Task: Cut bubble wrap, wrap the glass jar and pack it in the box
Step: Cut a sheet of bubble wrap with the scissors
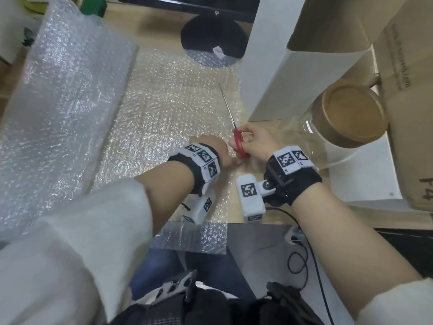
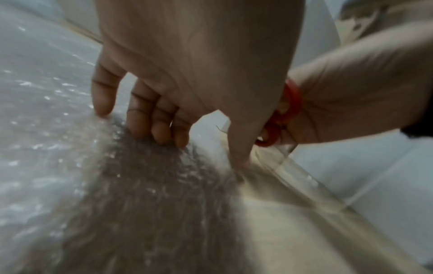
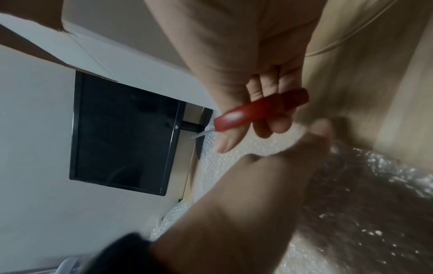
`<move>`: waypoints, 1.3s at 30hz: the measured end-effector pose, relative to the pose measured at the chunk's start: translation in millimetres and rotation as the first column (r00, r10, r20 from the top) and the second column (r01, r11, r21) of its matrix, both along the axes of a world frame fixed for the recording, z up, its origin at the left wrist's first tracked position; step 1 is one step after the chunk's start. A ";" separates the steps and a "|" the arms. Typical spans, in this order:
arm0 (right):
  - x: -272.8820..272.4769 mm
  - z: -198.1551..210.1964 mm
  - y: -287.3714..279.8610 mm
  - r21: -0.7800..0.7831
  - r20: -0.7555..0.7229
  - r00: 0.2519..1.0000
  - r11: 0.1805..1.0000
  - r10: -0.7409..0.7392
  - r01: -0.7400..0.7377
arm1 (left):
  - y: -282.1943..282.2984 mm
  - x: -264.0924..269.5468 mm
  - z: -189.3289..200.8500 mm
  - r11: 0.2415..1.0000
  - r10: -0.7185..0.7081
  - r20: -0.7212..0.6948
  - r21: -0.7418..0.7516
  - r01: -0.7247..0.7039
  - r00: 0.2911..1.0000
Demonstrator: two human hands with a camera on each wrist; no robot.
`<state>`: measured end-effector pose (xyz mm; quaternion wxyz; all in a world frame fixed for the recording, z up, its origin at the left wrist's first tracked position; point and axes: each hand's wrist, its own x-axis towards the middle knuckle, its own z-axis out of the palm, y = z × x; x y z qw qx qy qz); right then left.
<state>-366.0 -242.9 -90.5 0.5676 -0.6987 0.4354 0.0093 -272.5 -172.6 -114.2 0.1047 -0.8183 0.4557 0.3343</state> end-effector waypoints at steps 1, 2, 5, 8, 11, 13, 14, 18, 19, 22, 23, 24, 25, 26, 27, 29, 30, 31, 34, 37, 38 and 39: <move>-0.3 0.2 0.2 -0.011 0.003 1.000 1.000 -0.008 0.008 | -2.6 -2.7 -2.7 1.000 0.004 0.058 0.004 -0.005 0.998; -0.6 -0.6 1.3 -0.015 0.001 1.000 1.000 -0.022 0.022 | -3.6 -4.1 -3.2 1.000 0.008 0.101 0.003 -0.009 0.995; -0.4 -0.8 4.7 0.038 0.027 0.999 0.999 -0.036 0.035 | 1.4 -2.4 -4.4 0.998 0.018 0.107 -0.061 -0.012 0.994; -0.9 6.6 10.6 0.057 -0.022 0.992 0.991 0.122 -0.121 | 22.0 12.4 -6.2 0.968 0.093 -0.080 -0.225 -0.109 0.992; -9.6 9.7 14.2 0.093 -0.042 0.982 0.979 0.184 -0.180 | 45.9 35.0 -9.3 0.935 0.096 -0.257 -0.307 -0.176 0.962; -14.7 11.6 18.8 0.129 -0.038 0.978 0.972 0.205 -0.198 | 62.0 48.3 -9.0 0.941 0.031 -0.259 -0.317 -0.115 0.965; -17.5 12.3 19.9 0.138 -0.047 0.972 0.966 0.228 -0.220 | 67.2 54.1 -9.4 0.950 -0.004 -0.241 -0.305 -0.071 0.970; -24.4 13.0 20.6 0.226 -0.076 0.922 0.907 0.379 -0.355 | 88.9 76.7 -5.8 0.988 -0.041 -0.157 -0.152 0.017 0.987; -24.9 11.9 20.7 0.284 -0.075 0.903 0.878 0.422 -0.386 | 93.4 81.1 -3.4 0.993 -0.053 -0.132 -0.115 0.038 0.990; -26.8 10.2 20.7 0.368 -0.074 0.876 0.830 0.476 -0.420 | 101.5 91.4 -0.2 0.997 -0.072 -0.119 -0.042 0.068 0.990; -27.6 9.0 20.4 0.397 -0.052 0.877 0.815 0.478 -0.421 | 103.8 93.2 1.6 0.998 -0.058 -0.131 -0.032 0.054 0.990; -29.0 6.6 19.0 0.427 -0.017 0.881 0.800 0.473 -0.421 | 105.3 95.3 1.0 0.999 -0.042 -0.149 -0.039 0.037 0.988; -30.5 3.3 17.5 0.456 0.011 0.888 0.788 0.460 -0.414 | 107.4 97.4 2.1 1.000 -0.006 -0.161 -0.030 0.001 0.987; -32.1 0.6 15.5 0.481 0.025 0.895 0.780 0.444 -0.401 | 110.2 100.5 1.9 0.998 0.023 -0.178 -0.045 -0.031 0.984; -33.4 -1.4 12.8 0.508 0.038 0.899 0.766 0.437 -0.394 | 112.3 102.3 4.0 0.995 0.068 -0.197 -0.054 -0.080 0.978; -35.2 -5.4 8.5 0.557 0.070 0.891 0.724 0.449 -0.408 | 116.4 106.0 6.4 0.979 0.162 -0.252 -0.077 -0.187 0.954; -36.2 -7.0 7.5 0.585 0.084 0.887 0.699 0.453 -0.412 | 118.5 107.7 7.6 0.968 0.202 -0.275 -0.090 -0.234 0.940; -37.0 -8.6 7.9 0.620 0.096 0.890 0.672 0.447 -0.404 | 120.9 109.8 9.6 0.954 0.244 -0.293 -0.099 -0.284 0.924; -38.6 -14.0 12.1 0.695 0.108 0.905 0.620 0.411 -0.364 | 126.6 116.5 16.5 0.922 0.306 -0.329 -0.129 -0.364 0.893; -33.4 -17.2 15.1 0.754 0.103 0.925 0.578 0.366 -0.313 | 126.2 114.4 21.3 0.955 0.224 -0.433 -0.079 -0.284 0.873; -29.7 -18.2 15.0 0.776 0.098 0.934 0.561 0.344 -0.288 | 125.9 110.8 21.0 0.968 0.186 -0.480 -0.059 -0.243 0.858; -25.0 -18.8 14.9 0.799 0.085 0.943 0.543 0.322 -0.258 | 125.6 105.4 20.3 0.977 0.158 -0.512 -0.041 -0.208 0.845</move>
